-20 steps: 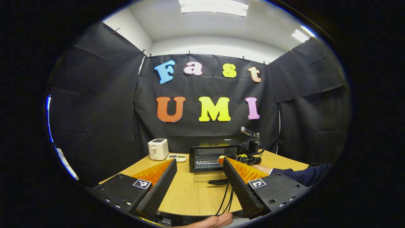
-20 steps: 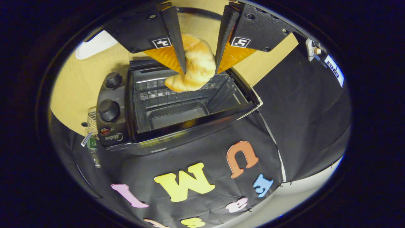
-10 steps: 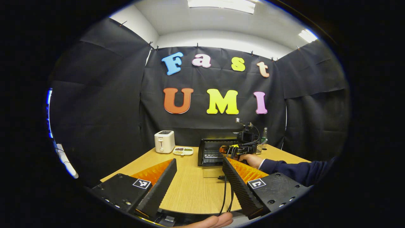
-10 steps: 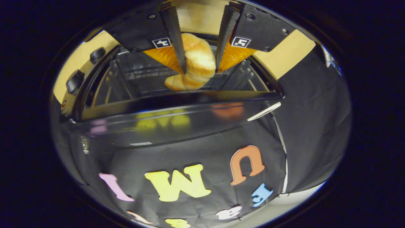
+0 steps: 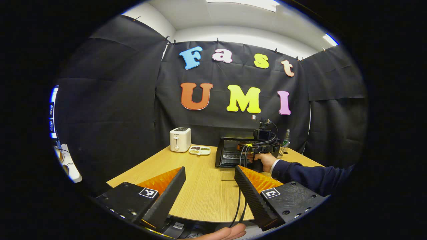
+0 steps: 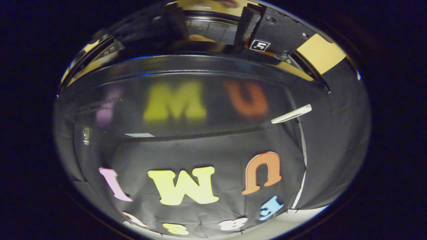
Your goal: Open the electric oven with the left hand, put the food in, and close the electric oven.
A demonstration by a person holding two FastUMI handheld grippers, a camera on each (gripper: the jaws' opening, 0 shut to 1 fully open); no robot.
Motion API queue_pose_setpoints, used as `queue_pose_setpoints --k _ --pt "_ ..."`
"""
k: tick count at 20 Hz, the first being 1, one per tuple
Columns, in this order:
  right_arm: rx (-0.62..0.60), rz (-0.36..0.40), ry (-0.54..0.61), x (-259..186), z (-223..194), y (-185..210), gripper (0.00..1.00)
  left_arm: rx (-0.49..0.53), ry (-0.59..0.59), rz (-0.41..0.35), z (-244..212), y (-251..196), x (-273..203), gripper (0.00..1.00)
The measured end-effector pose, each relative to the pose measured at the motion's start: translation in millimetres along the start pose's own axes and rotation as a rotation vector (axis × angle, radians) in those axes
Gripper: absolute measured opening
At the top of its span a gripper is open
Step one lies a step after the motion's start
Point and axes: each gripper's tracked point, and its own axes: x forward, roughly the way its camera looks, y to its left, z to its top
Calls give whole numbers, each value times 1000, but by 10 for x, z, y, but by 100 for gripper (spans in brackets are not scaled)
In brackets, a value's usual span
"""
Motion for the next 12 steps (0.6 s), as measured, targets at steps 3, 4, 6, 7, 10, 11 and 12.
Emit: queue_pose_setpoints --k 3,4,6,7,10,11,12 --pt "39 70 16 -163 -71 41 88 4 -8 -8 36 -75 27 97" --pt "38 77 11 -273 -53 20 96 4 -12 -16 37 -122 43 97" --pt "36 104 -14 -528 -3 7 95 11 -7 -31 14 -214 84 97" --pt "36 117 -25 -678 20 0 94 18 -6 -35 12 -260 97 97" --pt "24 151 -64 -1221 145 -13 94 36 -14 -49 50 -413 120 97" --pt "10 144 -79 -1410 190 -67 94 37 -14 -56 65 -459 124 97" --pt "-2 139 -90 -1607 210 -131 94 37 -14 -62 73 -516 110 97"
